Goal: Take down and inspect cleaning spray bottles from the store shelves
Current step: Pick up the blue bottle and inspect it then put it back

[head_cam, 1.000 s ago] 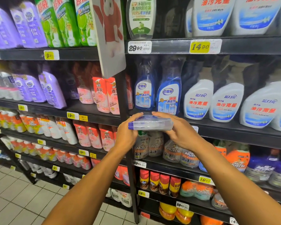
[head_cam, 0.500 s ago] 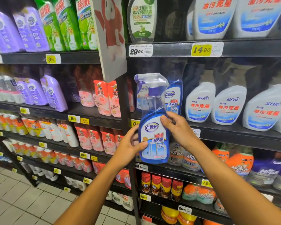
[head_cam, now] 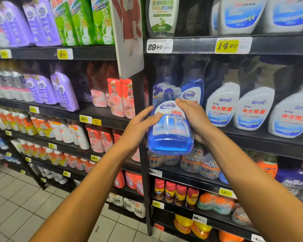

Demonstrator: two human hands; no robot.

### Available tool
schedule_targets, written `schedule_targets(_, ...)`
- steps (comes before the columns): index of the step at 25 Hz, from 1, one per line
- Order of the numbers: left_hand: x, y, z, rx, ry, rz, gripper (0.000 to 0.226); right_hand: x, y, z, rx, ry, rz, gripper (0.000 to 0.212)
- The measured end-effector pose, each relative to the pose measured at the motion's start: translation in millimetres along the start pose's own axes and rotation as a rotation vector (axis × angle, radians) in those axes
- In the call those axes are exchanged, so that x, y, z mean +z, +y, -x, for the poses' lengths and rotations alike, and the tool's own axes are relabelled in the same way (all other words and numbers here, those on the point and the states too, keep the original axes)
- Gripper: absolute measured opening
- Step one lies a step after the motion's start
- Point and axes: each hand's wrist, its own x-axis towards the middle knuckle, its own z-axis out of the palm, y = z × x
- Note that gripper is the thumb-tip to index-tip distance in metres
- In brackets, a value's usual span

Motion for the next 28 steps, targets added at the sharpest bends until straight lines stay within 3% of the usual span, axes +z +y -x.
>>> schedule_targets(4, 10.1, 25.4, -1.8, -0.056, 0.081, -0.094, 0.024, 10.7, -20.3, -7.7, 0.202, 0.003, -0.154, 0.022)
schedule_targets(9, 16.9, 45.6, -8.3, -0.069, 0.159, -0.113, 0.030, 16.7, -34.3, -15.2, 0.254, -0.041, -0.172, 0.036)
schedule_targets(17, 10.0, 39.1, -7.4, -0.065, 0.101, -0.152, 0.029, 15.9, -29.7, -19.9, 0.293, -0.053, -0.183, 0.034)
schedule_targets(21, -0.8, 31.2, -5.0, -0.088, 0.020, -0.119, 0.017, 12.2, -24.1, -20.8, 0.219, -0.013, -0.079, 0.026)
schedule_targets(25, -15.7, 15.0, 2.5, -0.146, -0.064, -0.207, 0.042, 7.5, -16.8, -14.9, 0.054, -0.030, 0.143, 0.041)
schedule_targets(28, -22.9, -6.8, 6.9, -0.161, -0.082, -0.228, 0.050, 2.2, -4.5, -7.2, -0.005, -0.069, 0.224, 0.042)
